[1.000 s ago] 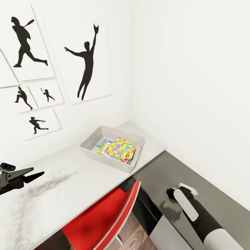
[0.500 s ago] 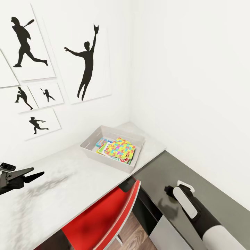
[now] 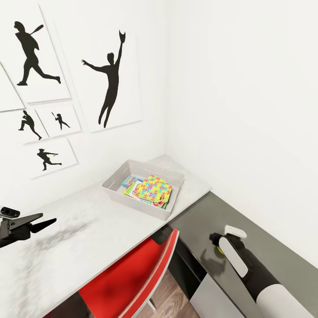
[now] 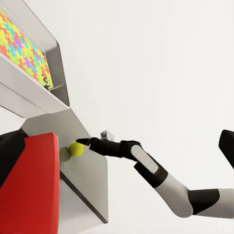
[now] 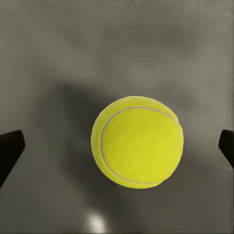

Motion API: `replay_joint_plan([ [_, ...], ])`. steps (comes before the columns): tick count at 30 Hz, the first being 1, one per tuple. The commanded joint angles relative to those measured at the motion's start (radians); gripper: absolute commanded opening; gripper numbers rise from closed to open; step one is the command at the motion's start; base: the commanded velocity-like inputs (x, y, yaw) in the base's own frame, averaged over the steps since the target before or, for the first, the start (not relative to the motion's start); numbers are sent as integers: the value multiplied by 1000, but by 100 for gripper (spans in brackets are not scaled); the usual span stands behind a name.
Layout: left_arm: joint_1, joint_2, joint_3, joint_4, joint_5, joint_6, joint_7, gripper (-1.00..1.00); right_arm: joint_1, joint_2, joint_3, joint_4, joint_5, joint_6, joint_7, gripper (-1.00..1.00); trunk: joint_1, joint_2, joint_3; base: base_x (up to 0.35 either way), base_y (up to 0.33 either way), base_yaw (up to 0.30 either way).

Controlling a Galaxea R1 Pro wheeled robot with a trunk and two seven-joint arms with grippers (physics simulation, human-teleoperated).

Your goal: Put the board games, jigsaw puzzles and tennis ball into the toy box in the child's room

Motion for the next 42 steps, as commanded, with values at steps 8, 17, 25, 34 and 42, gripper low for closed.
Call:
replay_joint_plan([
  [8,-1,1,-1,0,-1,11,-4,100,-1,-1,-3,30,35,2,41,100,1,-2,-2,0,0,0],
  [17,-1,1,-1,0,-1,11,-4,100,-2,-1,-3,74,43,-76,56,100,1,-2,-2,0,0,0],
  [25,-1,1,-1,0,-2,11,-4,100,-3,-3,-2,121,47,-115,154,100,1,-2,-2,0,0,0],
  [34,-1,1,-1,0,-2,11,-4,100,-3,-2,0,126,47,-127,169,100,1,-2,-2,0,0,0],
  [42,-1,1,-1,0,-2,11,-4,100,-3,-6,-1,128,44,-155,170,100,1,-2,-2,0,0,0],
])
